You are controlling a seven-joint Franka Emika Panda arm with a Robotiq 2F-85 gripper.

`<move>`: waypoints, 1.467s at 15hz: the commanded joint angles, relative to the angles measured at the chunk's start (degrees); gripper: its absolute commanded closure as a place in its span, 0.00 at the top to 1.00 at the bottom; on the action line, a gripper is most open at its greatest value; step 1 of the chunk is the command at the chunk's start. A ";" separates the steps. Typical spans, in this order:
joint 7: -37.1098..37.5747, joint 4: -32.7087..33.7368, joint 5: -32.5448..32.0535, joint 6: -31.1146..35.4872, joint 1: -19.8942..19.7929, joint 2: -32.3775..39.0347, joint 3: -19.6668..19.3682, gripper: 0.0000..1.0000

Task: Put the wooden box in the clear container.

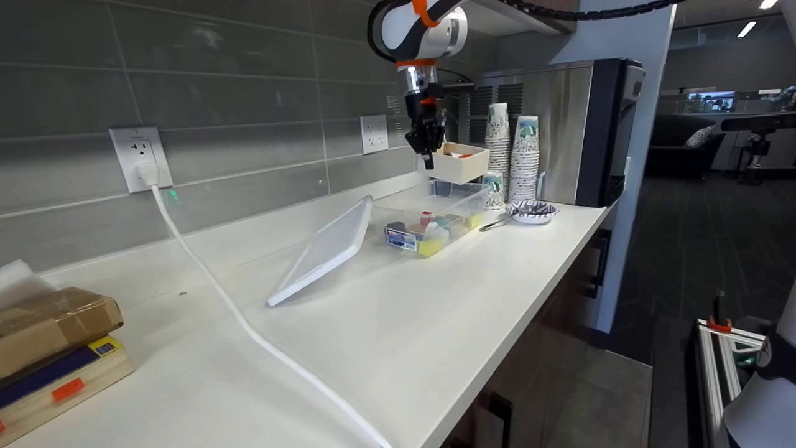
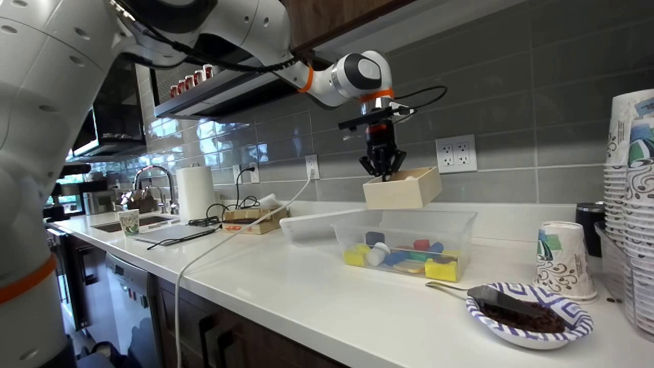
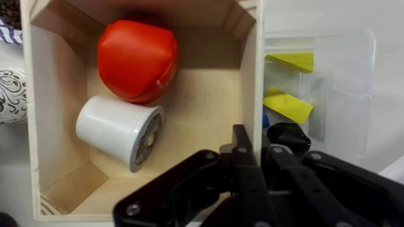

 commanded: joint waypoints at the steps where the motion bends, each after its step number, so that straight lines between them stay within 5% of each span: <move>1: -1.66 7.46 2.10 -3.84 -1.52 4.79 0.90 0.02; 22: -2.46 17.19 4.08 -6.50 -3.33 17.38 3.12 0.02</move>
